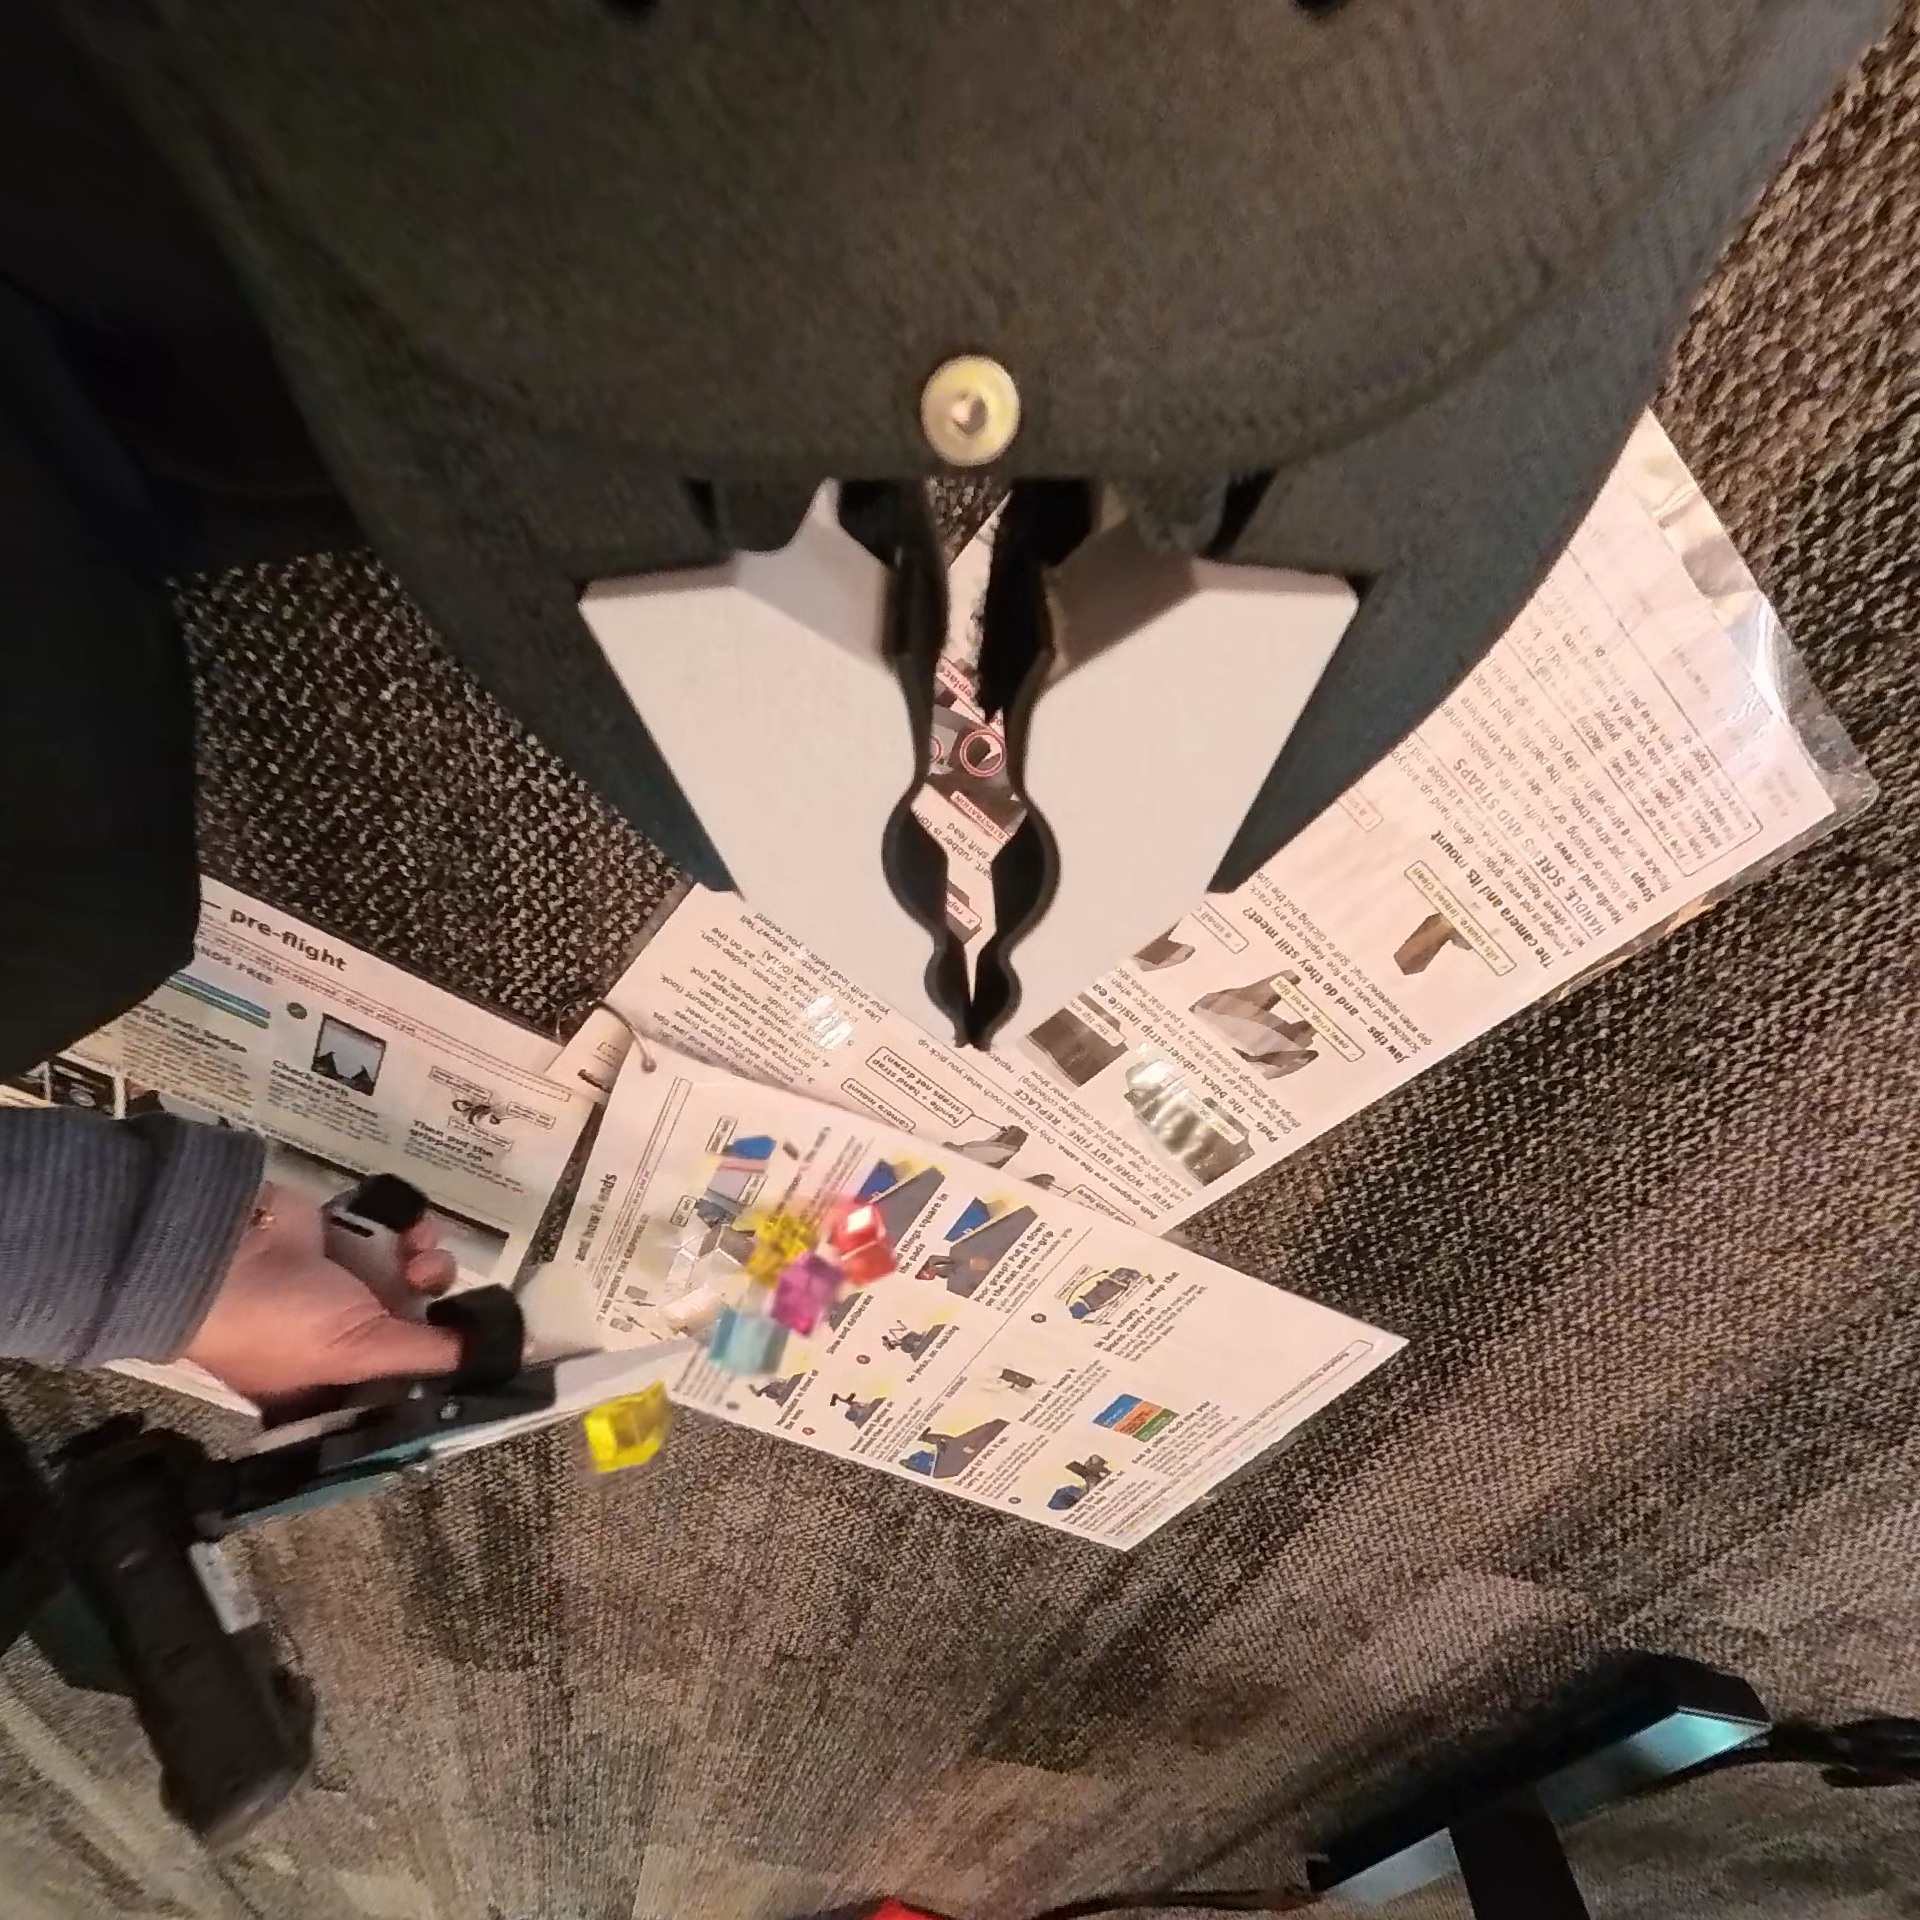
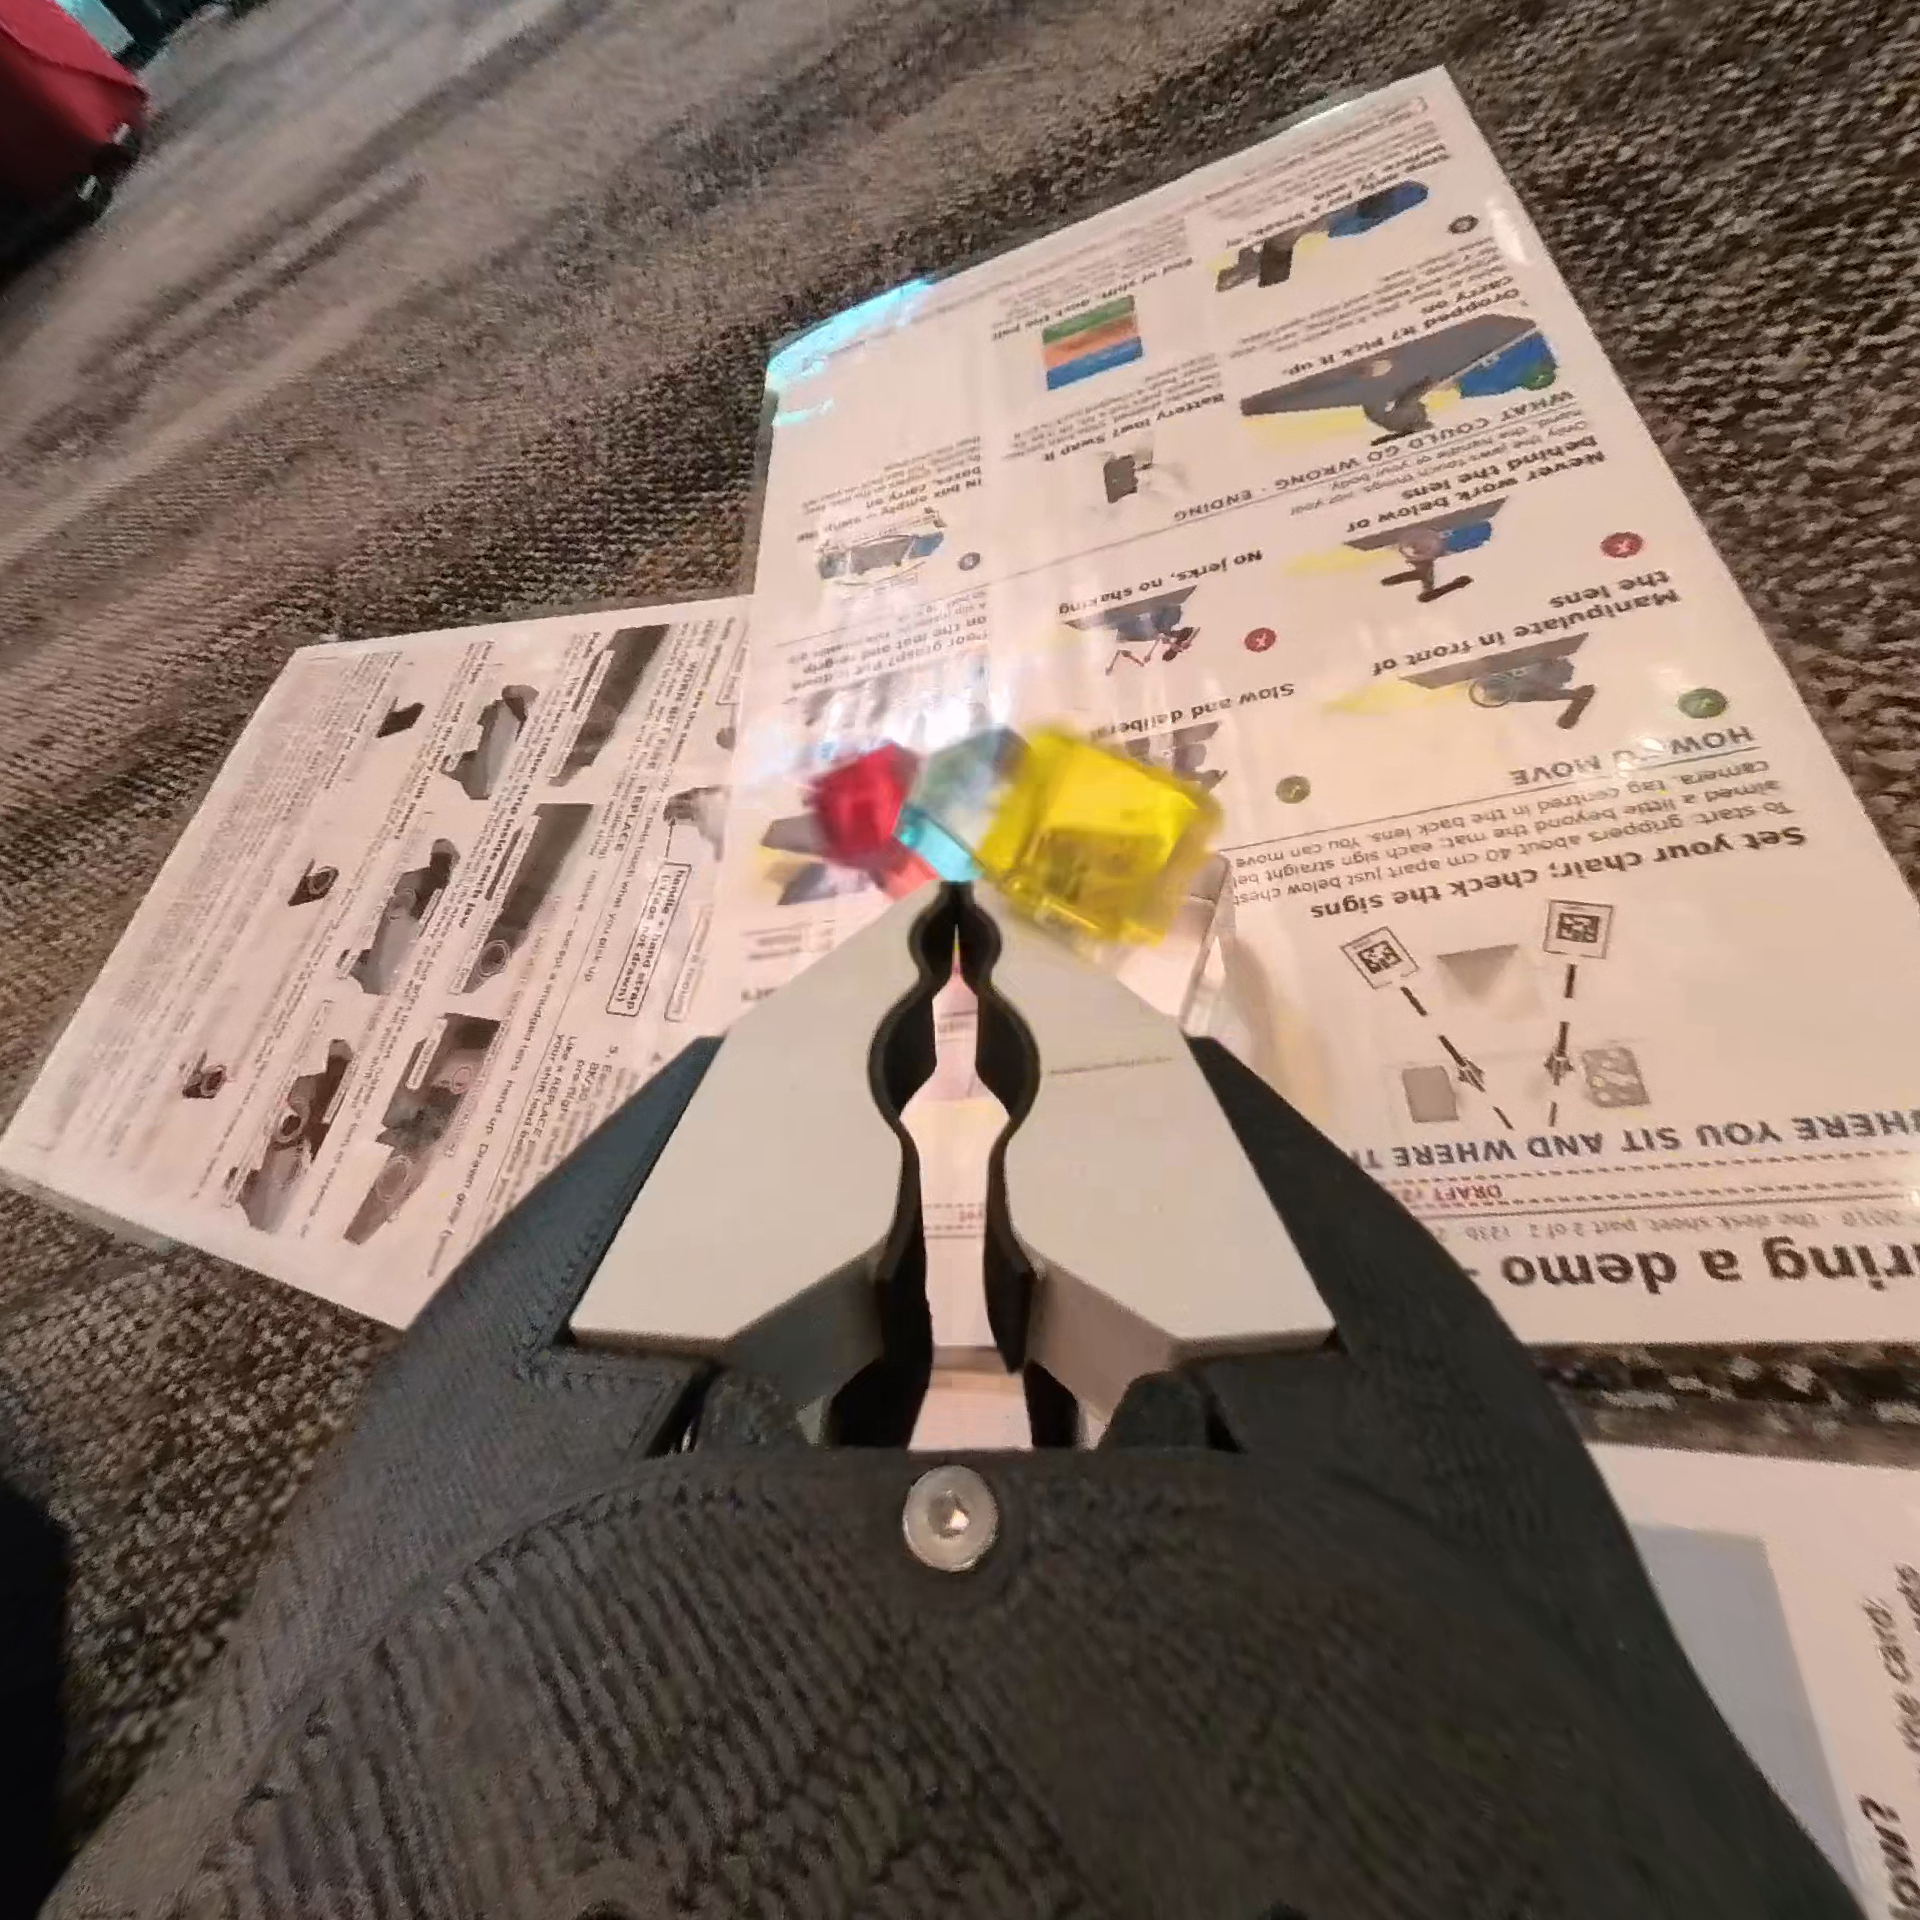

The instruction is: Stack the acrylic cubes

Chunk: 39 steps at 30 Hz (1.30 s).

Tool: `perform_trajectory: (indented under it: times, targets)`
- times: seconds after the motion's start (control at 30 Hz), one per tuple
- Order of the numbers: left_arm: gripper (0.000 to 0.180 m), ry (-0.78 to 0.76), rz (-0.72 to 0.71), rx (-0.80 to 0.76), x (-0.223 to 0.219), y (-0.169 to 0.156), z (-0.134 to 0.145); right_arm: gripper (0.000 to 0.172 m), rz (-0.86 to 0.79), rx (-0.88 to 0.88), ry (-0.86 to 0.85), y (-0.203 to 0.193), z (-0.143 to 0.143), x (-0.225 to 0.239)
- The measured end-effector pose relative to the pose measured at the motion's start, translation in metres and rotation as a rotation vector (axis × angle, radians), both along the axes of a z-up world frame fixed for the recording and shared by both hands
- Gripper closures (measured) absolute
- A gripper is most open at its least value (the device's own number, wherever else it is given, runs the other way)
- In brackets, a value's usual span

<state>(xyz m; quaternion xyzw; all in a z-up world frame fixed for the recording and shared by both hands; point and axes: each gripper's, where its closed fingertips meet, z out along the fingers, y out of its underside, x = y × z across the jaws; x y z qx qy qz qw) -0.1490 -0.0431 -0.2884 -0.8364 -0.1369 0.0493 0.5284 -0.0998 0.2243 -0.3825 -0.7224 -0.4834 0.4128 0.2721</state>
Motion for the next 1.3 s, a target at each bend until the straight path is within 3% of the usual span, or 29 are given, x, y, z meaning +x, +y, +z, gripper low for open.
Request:
perform_trajectory:
  times: [0.17, 0.67, 0.73, 0.83, 0.9, 1.03, 1.17, 1.3]
  targets:
    - [0.18, 0.001, 0.001, 0.002, 0.0, 0.0, 0.001, 0.172, 0.032, -0.035, 0.018, -0.004, 0.005, 0.01]
    - [0.18, 0.005, 0.033, 0.037, -0.005, -0.008, 0.015, 0.172, 0.059, 0.037, -0.087, -0.008, -0.016, 0.033]
    - [0.18, 0.024, 0.036, 0.037, -0.005, -0.018, 0.026, 0.161, 0.053, 0.103, -0.078, -0.005, -0.012, 0.03]
    - [0.18, -0.03, 0.038, -0.069, -0.002, -0.036, 0.014, 0.141, 0.095, 0.196, -0.054, -0.01, -0.002, 0.016]
    - [0.18, -0.039, 0.024, -0.06, 0.003, -0.039, 0.013, 0.131, 0.168, 0.26, -0.065, -0.021, -0.002, 0.003]
    - [0.18, 0.074, -0.042, -0.064, 0.015, -0.028, 0.007, 0.119, 0.266, 0.373, -0.127, -0.027, -0.007, -0.025]
    - [0.18, 0.235, -0.099, -0.138, 0.023, -0.017, -0.007, 0.124, 0.29, 0.443, -0.235, -0.014, -0.015, -0.041]
    - [0.18, 0.252, -0.099, -0.14, 0.021, -0.016, -0.01, 0.128, 0.344, 0.365, -0.411, -0.01, -0.043, -0.035]
